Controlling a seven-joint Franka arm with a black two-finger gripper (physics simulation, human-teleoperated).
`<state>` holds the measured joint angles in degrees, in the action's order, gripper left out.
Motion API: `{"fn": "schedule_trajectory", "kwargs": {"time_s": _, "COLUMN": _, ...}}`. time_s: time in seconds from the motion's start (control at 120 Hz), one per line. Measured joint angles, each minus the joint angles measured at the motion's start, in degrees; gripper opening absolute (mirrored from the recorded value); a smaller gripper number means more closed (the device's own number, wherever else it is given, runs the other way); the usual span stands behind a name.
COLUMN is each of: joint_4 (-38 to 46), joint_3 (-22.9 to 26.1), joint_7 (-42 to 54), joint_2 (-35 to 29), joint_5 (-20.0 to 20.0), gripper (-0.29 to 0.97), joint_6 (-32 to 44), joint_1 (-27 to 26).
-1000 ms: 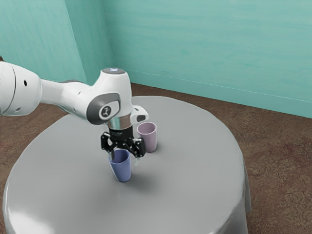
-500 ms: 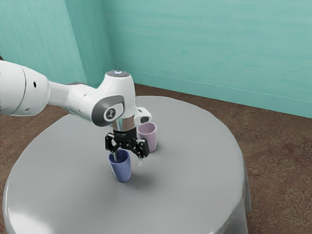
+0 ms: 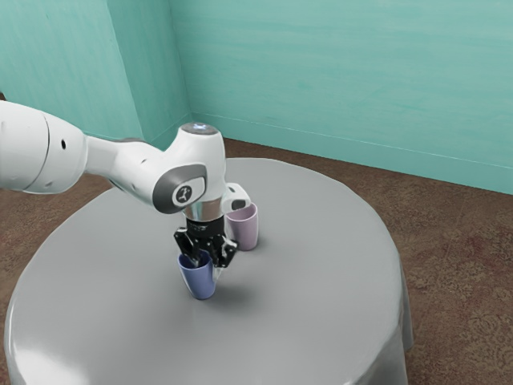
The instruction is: Place the left cup onto the right cup
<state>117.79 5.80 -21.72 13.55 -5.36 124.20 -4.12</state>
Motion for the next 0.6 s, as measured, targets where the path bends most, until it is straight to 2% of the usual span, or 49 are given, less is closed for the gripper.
{"fn": "schedule_trajectory", "kwargs": {"time_s": 0.208, "joint_4": 0.04, "joint_3": 0.00, "joint_7": -0.77, "joint_2": -0.36, "joint_5": -0.72, "gripper": -0.04, "joint_6": -0.06, "joint_1": -0.01}}
{"fn": "schedule_trajectory", "kwargs": {"time_s": 0.442, "joint_4": 0.18, "joint_3": -0.20, "joint_7": -1.59, "joint_2": -1.37, "joint_5": -1.03, "gripper": -0.09, "joint_6": -0.26, "joint_1": 0.08}}
{"fn": "schedule_trajectory", "kwargs": {"time_s": 0.6, "joint_4": 0.23, "joint_3": -0.50, "joint_7": -2.43, "joint_2": -4.69, "joint_5": -1.21, "gripper": -0.10, "joint_6": -1.63, "joint_1": 0.09}}
